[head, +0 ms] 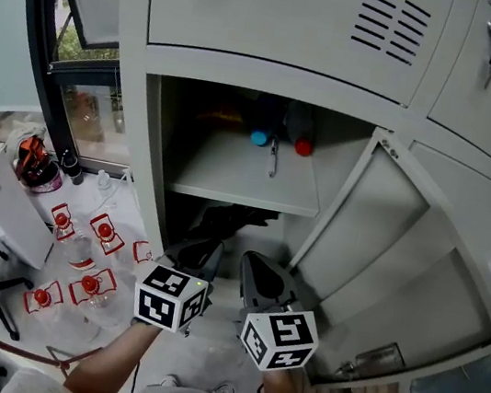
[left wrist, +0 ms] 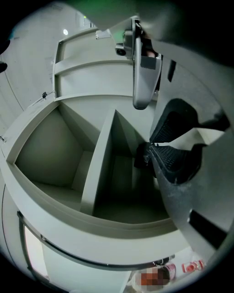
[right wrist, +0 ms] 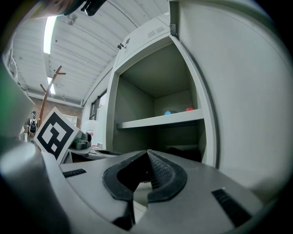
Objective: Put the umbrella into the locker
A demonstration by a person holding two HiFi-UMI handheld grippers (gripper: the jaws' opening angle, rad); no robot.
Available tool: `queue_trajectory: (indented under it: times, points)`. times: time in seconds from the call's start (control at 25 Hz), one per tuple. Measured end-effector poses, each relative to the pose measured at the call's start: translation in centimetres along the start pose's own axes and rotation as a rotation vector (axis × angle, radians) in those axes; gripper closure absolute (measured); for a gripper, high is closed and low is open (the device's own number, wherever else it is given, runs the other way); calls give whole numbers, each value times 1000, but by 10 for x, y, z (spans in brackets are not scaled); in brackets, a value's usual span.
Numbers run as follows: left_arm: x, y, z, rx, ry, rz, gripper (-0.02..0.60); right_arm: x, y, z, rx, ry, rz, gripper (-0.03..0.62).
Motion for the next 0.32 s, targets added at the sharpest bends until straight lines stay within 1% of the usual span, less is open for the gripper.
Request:
queue_trajectory:
  times: [0.32]
  points:
    - [-3,2,-3,-10,0,6,555,-1,0,-1,1,6,1,591]
Point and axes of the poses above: the fingertips, and each gripper's own axes: y forward along the fingers, z to its left, x out of its top, the point moved 8 cm from there along -y, backward along the fingers, and after that the axes turned 4 degrees about z, right-handed, at the moved point
